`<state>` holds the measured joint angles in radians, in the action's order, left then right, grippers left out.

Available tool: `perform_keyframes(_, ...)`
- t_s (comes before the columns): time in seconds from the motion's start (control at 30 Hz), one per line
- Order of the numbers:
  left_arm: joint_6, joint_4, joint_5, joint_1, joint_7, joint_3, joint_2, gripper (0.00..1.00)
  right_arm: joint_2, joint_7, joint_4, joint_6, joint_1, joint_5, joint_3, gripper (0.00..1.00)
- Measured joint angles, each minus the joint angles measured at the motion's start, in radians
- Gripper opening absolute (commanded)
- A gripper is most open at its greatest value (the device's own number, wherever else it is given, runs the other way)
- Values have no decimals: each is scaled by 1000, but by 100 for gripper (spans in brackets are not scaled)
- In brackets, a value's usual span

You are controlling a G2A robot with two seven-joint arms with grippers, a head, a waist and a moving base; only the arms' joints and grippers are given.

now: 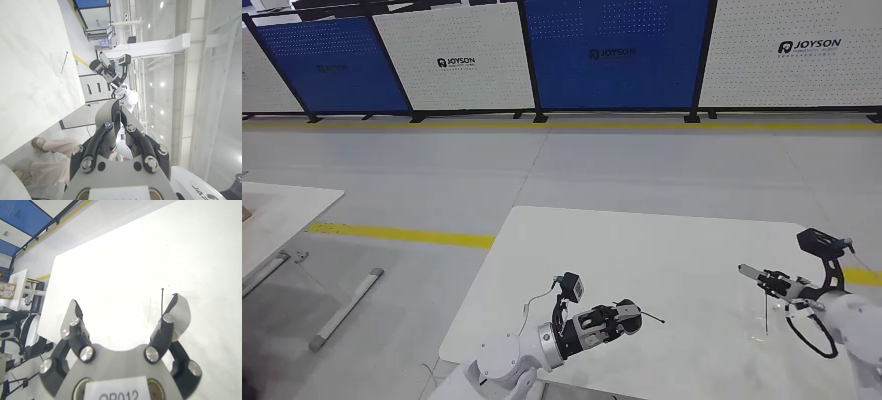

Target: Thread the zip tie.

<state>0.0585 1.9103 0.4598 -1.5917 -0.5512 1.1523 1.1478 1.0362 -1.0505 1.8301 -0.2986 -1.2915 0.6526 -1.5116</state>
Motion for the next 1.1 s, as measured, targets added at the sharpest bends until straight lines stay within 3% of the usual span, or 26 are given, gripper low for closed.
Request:
perform_keyframes(0.13, 0, 0, 0, 0, 0, 0, 0, 0, 0, 0, 0, 0, 0, 0, 0, 100)
perform_keyframes(0.23, 0, 0, 0, 0, 0, 0, 0, 0, -5, 1, 10, 49, -9, 51, 10, 100)
perform_keyframes(0.43, 0, 0, 0, 0, 0, 0, 0, 0, -26, -235, 36, 145, 47, 224, 45, 100)
perform_keyframes(0.53, 0, 0, 0, 0, 0, 0, 0, 0, -24, -337, -27, 157, 120, 254, 102, 100)
perform_keyframes(0.6, 0, 0, 0, 0, 0, 0, 0, 0, -21, -343, -91, 177, 160, 216, 139, 100)
perform_keyframes(0.7, 0, 0, 0, 0, 0, 0, 0, 0, -18, -339, -178, 156, 213, 196, 183, 100)
perform_keyframes(1.03, 0, 0, 0, 0, 0, 0, 0, 0, -18, -339, -183, 153, 215, 197, 185, 100)
perform_keyframes(1.1, 0, 0, 0, 0, 0, 0, 0, 0, -18, -327, -196, 132, 208, 187, 175, 100)
